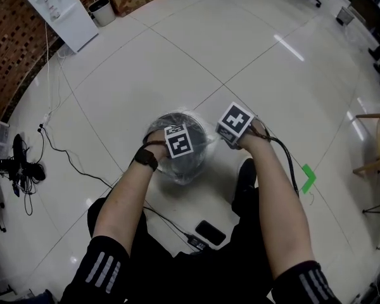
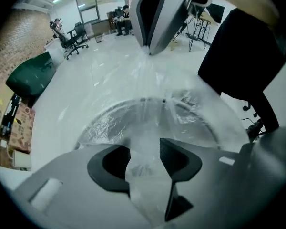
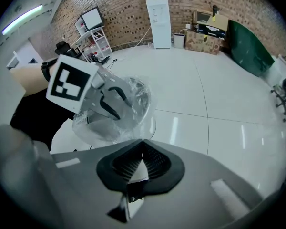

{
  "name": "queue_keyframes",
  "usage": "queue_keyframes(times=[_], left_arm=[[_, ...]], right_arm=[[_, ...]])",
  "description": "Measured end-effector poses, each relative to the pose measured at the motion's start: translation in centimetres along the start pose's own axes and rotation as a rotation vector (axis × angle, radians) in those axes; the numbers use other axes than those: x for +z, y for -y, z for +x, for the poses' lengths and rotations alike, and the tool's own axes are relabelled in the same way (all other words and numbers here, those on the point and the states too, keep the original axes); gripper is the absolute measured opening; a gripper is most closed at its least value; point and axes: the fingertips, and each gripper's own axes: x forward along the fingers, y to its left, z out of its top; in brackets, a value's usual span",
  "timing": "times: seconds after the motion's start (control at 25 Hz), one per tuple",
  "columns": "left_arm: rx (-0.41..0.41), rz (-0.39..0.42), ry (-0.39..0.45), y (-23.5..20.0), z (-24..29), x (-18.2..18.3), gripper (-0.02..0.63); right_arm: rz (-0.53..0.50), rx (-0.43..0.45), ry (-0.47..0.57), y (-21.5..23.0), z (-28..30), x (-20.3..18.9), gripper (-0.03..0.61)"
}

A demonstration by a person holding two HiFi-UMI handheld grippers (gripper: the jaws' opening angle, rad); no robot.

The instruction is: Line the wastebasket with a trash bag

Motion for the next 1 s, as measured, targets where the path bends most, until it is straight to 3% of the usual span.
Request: queue_keyframes(times=[0.24, 0.36, 0.48, 0.64, 0.84, 0.92, 1.0], left_arm=[[0.026, -0.032, 0.124, -0.3, -9.4, 1.1, 0.187], [0.041, -0.101, 0.192, -0.7, -13.0, 0.1, 0.188], [0.109, -0.147, 0.2, -2.3, -15.5, -2.5, 0.187], [0.189, -0.314, 0.15, -5.3, -15.3, -8.3, 0.178], [0.115, -0.604, 0.2, -7.0, -12.8, -13.4, 0.164], [0.088, -0.682, 0.208, -7.2, -11.6, -14.4, 0.156], [0.072, -0.711, 0.204, -7.0, -10.2, -15.0, 0.14]], right_arm=[[0.024, -0.027, -0.005, 1.1, 0.1, -0.5, 0.008], [0.021, -0.044, -0.008, 1.4, 0.5, -0.6, 0.008], [0.023, -0.057, 0.0, 1.5, 0.5, 0.0, 0.008], [0.036, -0.097, 0.031, 2.3, 0.3, 0.8, 0.008], [0.087, -0.139, 0.057, 3.5, 1.5, 1.5, 0.008], [0.105, -0.145, 0.055, 3.7, 2.2, 1.2, 0.008], [0.123, -0.171, 0.017, 4.0, 2.9, 0.3, 0.008]])
